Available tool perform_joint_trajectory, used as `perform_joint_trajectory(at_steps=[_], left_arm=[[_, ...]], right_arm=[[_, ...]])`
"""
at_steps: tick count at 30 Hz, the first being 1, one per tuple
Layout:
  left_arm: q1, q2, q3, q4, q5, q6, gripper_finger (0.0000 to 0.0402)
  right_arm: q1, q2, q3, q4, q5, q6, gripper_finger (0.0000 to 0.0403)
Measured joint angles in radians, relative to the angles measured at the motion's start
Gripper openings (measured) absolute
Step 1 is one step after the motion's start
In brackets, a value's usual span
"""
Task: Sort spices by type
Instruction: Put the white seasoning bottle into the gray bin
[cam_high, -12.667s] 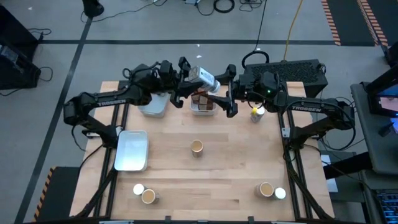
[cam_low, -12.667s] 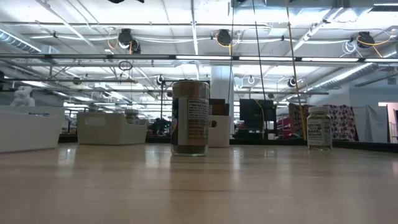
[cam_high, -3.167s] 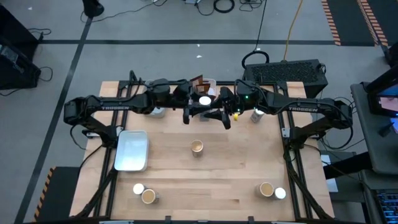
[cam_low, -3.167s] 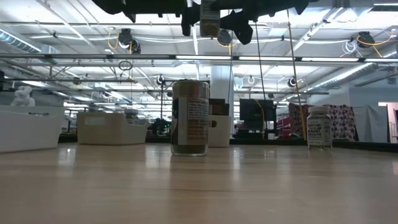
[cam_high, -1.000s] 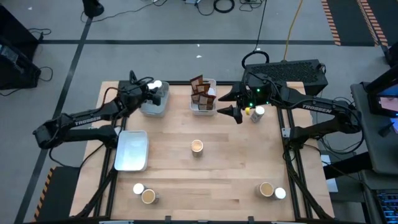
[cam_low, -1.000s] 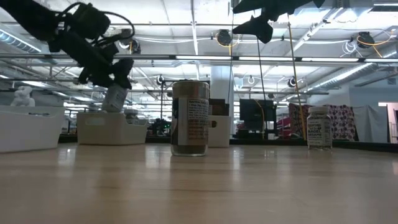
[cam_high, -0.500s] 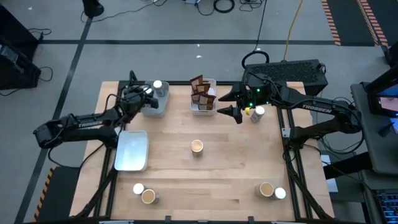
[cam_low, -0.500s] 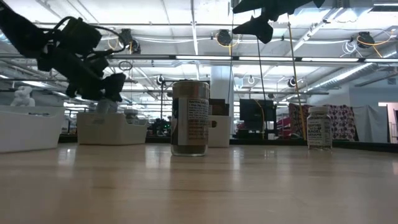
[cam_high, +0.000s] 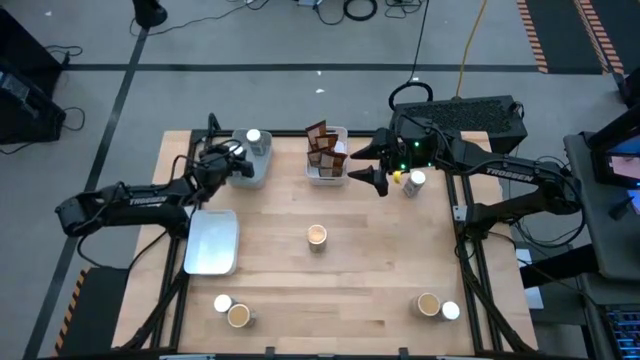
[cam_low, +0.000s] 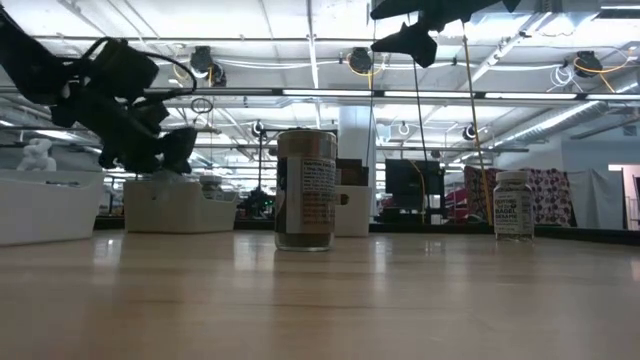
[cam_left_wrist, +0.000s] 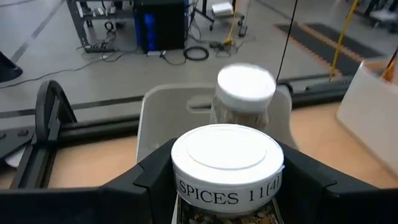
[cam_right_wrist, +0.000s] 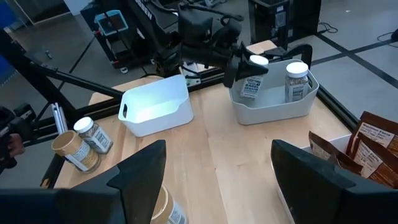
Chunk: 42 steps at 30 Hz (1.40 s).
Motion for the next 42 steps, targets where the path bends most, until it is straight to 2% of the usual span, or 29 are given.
perform_joint_trajectory(at_steps=[4, 12, 17, 21, 25, 28, 34, 42], left_arm=[[0.0, 0.061, 0.0, -0.008, 0.041, 0.006, 0.0208], [-0.002, 0.137, 0.002, 0.066, 0.045, 0.016, 0.0208], [-0.002, 0.146, 0.002, 0.079, 0.045, 0.026, 0.021], [-0.002, 0.146, 0.0, 0.099, 0.041, 0.03, 0.0233], [-0.002, 0.146, 0.0, 0.149, 0.04, 0.033, 0.0211], [-0.002, 0.146, 0.0, 0.168, 0.036, 0.034, 0.0211], [-0.002, 0.146, 0.001, 0.177, 0.033, 0.035, 0.0256], [-0.002, 0.146, 0.001, 0.174, 0.033, 0.033, 0.0265]], right_arm=[[0.0, 0.0, 0.0, 0.006, -0.001, 0.0, 0.0272], [0.0, 0.0, 0.0, 0.005, -0.001, 0.0, 0.0272], [0.0, 0.0, 0.0, 0.005, -0.001, 0.0, 0.0272], [0.0, 0.0, 0.0, 0.004, -0.001, 0.0, 0.0272], [0.0, 0.0, 0.0, 0.004, -0.001, 0.0, 0.0272], [0.0, 0.0, 0.0, 0.004, -0.001, 0.0, 0.0272], [0.0, 0.0, 0.0, 0.004, -0.001, 0.0, 0.0272], [0.0, 0.0, 0.0, 0.004, -0.001, 0.0, 0.0272]])
